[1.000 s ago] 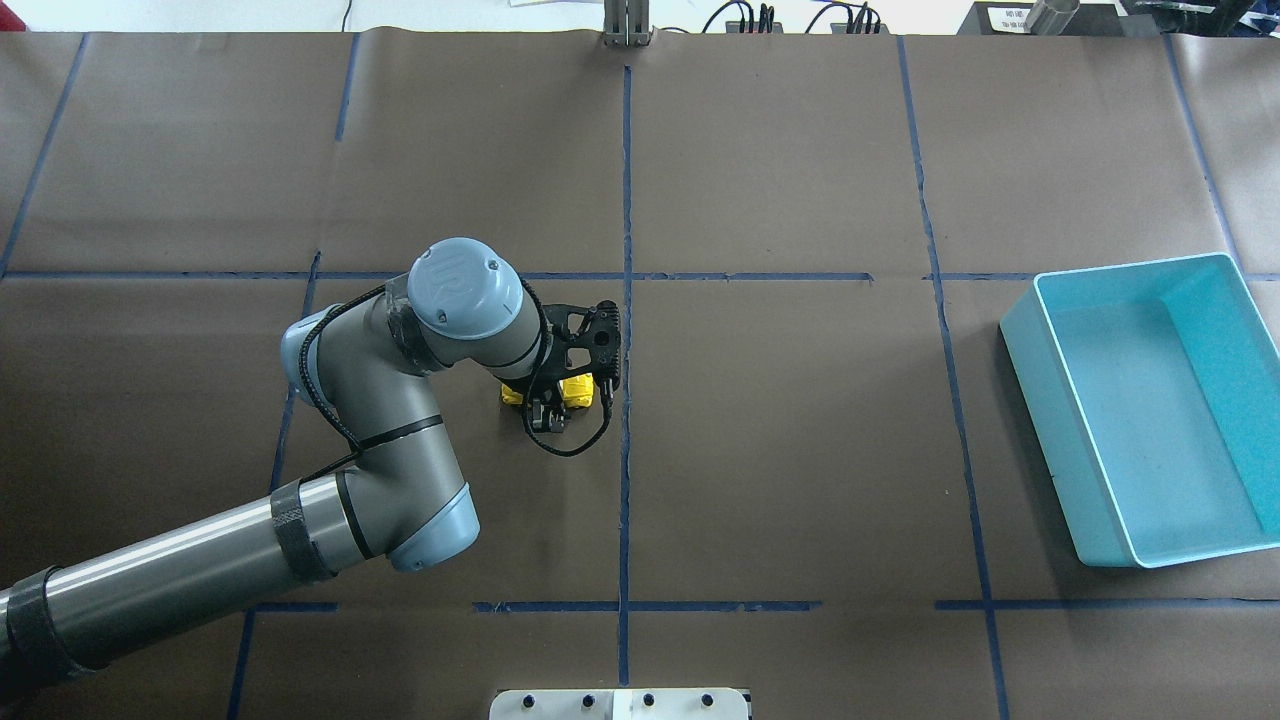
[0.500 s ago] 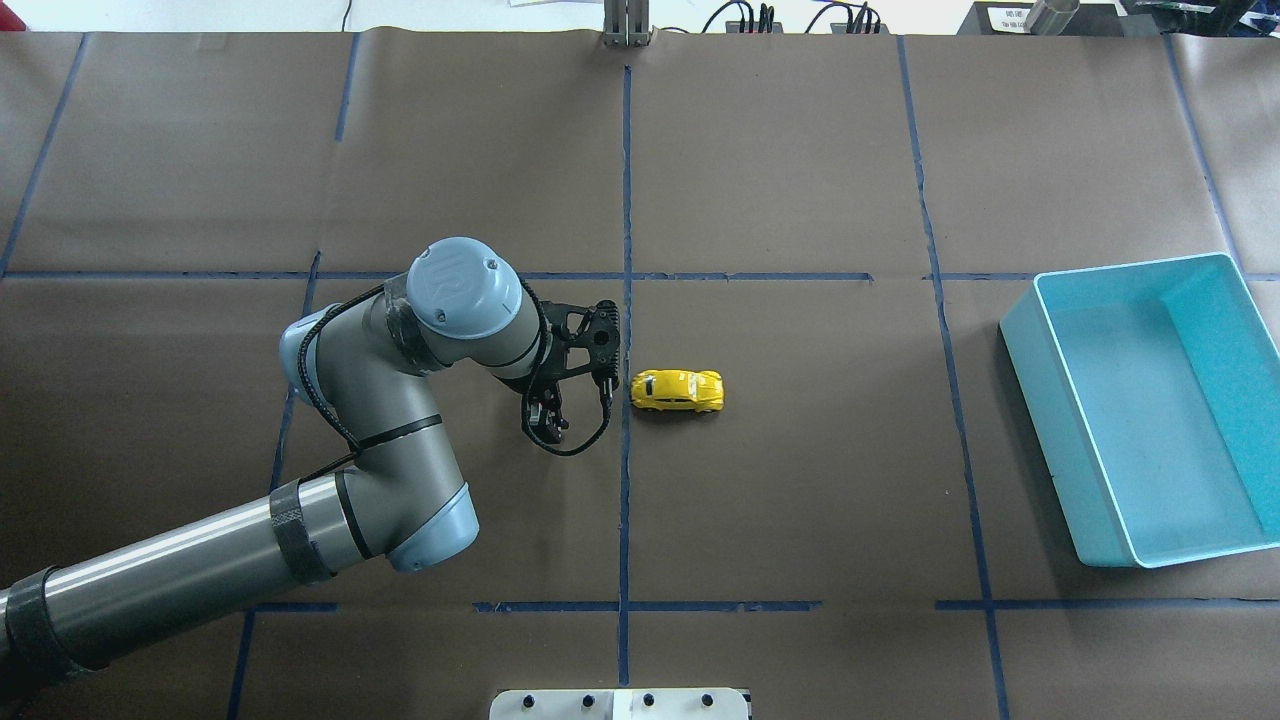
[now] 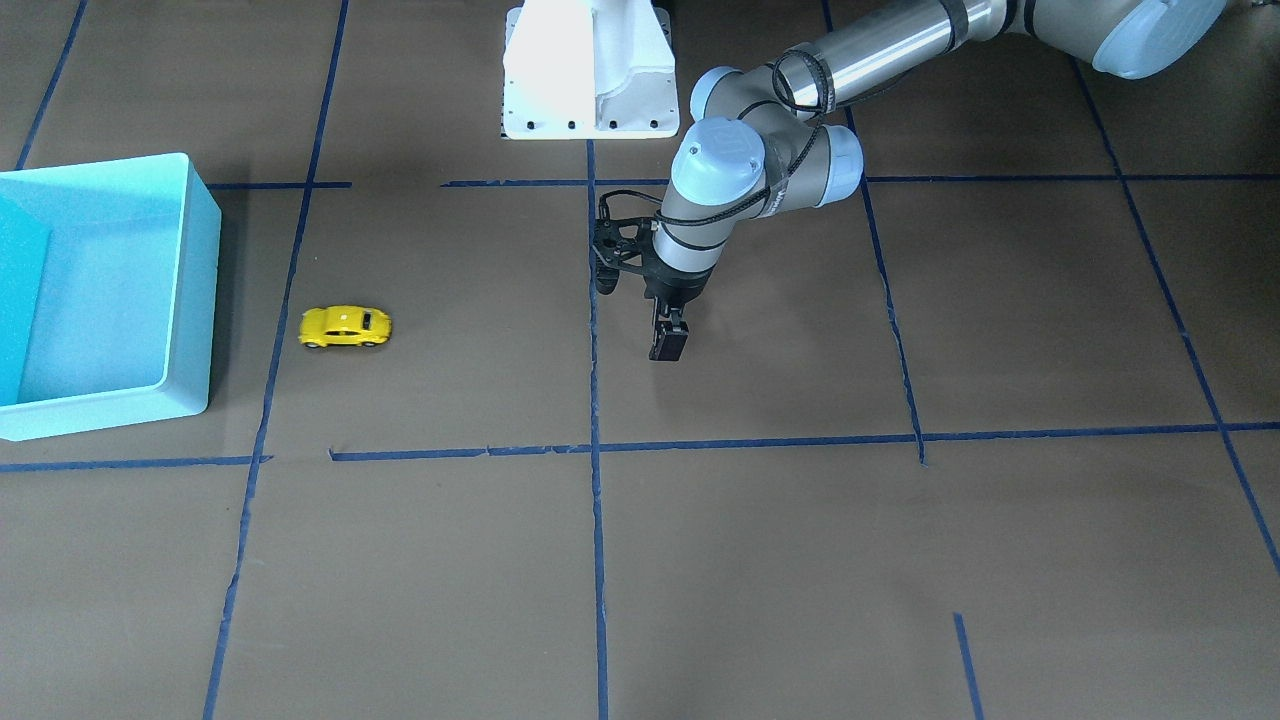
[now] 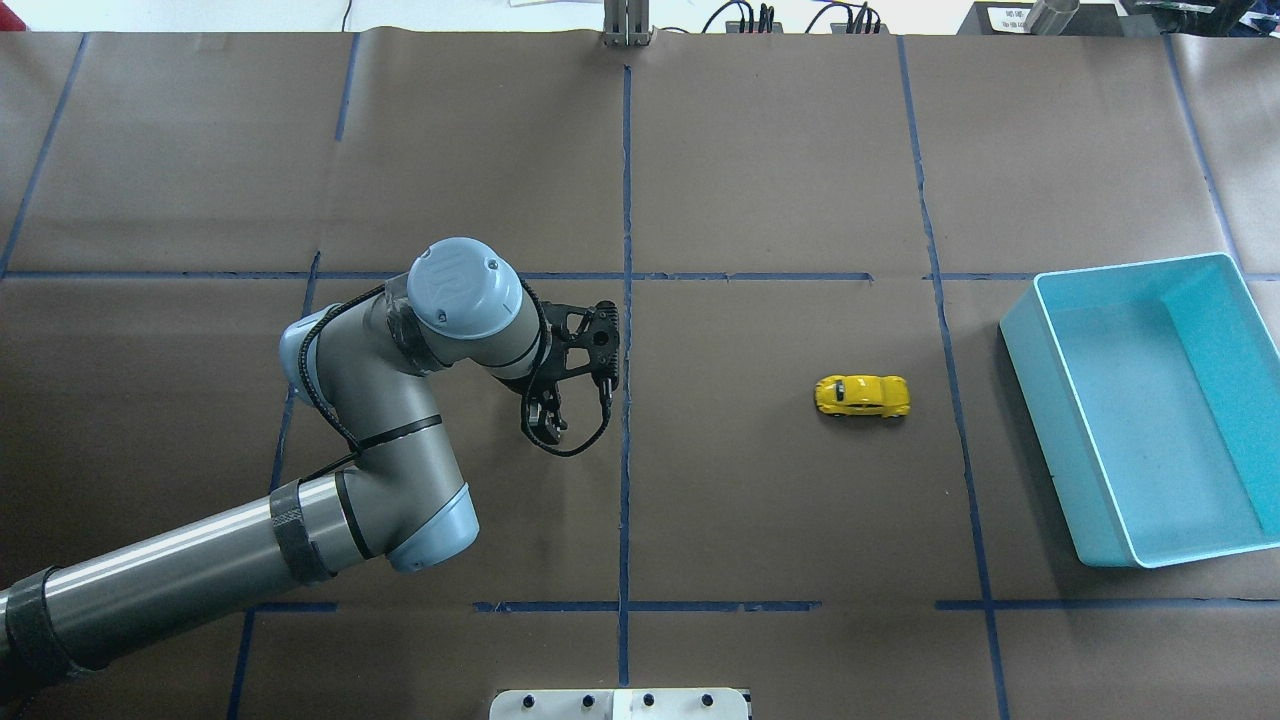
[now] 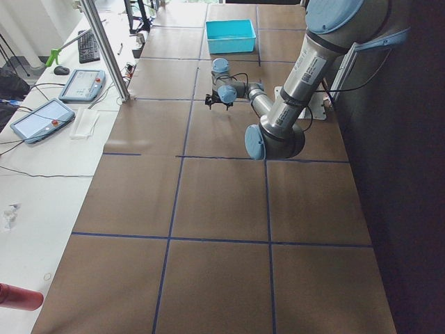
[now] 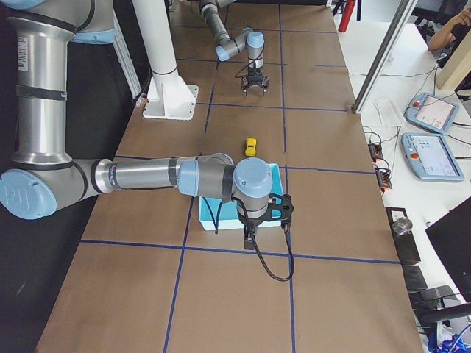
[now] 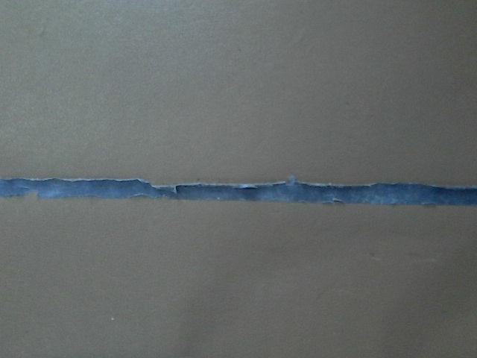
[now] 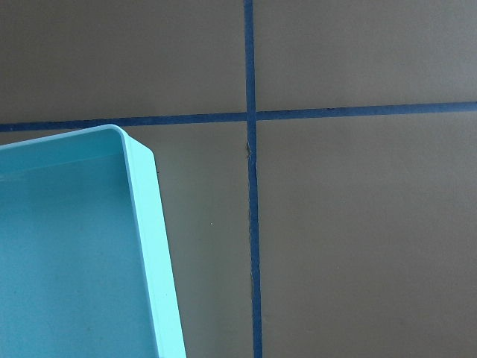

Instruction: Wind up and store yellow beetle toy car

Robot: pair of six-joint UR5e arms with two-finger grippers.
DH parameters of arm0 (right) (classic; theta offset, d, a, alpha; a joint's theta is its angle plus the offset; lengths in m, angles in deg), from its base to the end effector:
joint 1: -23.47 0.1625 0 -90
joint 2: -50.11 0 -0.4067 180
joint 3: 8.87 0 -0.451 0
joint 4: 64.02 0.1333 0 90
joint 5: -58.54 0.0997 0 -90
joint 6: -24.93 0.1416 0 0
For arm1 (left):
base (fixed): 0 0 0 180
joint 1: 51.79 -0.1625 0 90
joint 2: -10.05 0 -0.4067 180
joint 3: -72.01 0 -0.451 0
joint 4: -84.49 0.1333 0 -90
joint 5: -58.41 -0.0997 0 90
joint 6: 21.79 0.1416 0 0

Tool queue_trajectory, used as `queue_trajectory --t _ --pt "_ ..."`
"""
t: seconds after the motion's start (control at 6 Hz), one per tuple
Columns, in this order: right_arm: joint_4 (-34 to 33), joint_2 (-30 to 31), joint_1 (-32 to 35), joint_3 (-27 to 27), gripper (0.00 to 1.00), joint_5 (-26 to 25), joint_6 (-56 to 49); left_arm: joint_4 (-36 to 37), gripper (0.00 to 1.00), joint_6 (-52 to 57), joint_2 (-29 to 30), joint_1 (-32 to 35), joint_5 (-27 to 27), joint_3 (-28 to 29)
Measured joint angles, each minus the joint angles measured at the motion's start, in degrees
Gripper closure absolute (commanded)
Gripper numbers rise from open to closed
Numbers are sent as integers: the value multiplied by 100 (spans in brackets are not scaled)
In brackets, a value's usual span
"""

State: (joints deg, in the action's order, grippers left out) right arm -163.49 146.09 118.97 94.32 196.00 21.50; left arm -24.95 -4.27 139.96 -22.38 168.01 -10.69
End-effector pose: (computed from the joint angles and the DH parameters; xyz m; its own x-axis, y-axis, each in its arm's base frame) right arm 0.0768 -0.4958 0.6100 0.6747 0.0340 0.7373 -0.0555 0.9984 0.0047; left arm 0.6612 -0.4712 0.2348 0.0601 0.9974 0.0407 -0.5808 0.0018 0.8141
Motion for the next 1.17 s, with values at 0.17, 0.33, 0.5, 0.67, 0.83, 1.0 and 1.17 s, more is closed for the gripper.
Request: queue_trajectory --t 0.17,0.33,0.5,0.67,0.83,1.0,1.17 --pt "36 0 -2 -5 0 0 0 4 0 2 0 -1 3 0" --pt "47 0 -4 -8 0 0 0 53 0 -3 0 2 4 -19" --pt "50 0 -5 -8 0 0 0 265 0 -9 0 25 -4 -114" --pt "50 0 -5 -7 0 0 0 687 0 -10 0 81 -19 -279" --pt "51 0 -5 -5 0 0 0 1173 0 -11 0 204 -29 -424" --pt "53 0 -5 -6 0 -2 0 1623 0 -22 0 453 -33 -525" --pt "55 0 -5 -8 0 -6 -2 1915 0 -44 -3 787 -35 -533"
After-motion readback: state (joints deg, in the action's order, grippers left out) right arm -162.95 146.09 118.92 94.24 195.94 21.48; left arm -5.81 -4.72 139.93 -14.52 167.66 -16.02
